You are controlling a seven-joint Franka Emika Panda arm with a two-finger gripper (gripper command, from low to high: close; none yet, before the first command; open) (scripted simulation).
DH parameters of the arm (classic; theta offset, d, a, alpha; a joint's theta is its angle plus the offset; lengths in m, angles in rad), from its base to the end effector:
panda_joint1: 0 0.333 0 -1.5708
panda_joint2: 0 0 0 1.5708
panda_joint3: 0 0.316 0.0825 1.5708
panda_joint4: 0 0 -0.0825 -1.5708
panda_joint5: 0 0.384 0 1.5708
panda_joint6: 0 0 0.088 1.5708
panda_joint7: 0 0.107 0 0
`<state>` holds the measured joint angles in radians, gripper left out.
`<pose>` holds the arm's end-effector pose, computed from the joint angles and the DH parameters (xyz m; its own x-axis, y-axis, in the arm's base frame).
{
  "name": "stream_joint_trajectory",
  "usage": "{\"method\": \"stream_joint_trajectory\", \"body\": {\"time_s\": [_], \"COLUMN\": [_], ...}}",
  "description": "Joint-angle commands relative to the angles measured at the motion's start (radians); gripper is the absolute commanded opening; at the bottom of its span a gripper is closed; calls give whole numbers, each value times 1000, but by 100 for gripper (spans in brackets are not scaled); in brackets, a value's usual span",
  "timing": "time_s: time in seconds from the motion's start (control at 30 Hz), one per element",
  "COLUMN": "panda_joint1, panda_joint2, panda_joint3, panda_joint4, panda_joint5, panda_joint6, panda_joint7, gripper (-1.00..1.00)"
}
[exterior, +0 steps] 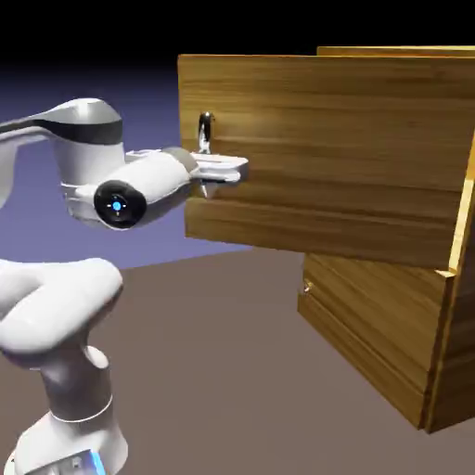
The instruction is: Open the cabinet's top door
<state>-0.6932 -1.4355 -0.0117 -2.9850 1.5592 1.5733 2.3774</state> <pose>0.1962 -0.0277 0.5499 -0.5419 0.4542 -0.7072 -0.5420 0.4542 0.7071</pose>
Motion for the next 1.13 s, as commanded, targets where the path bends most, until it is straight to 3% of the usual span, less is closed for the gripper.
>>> {"method": "stream_joint_trajectory", "body": {"time_s": [0.0,0.47,1.1], "panda_joint1": [-2,135,689], "panda_joint2": [23,488,1125], "panda_joint3": [-36,-522,-1162], "panda_joint4": [9,311,954], "panda_joint5": [-36,-509,-761], "panda_joint6": [-25,-386,-940], "panda_joint7": [-14,-245,-585], "gripper": [-100,-100,-100]}}
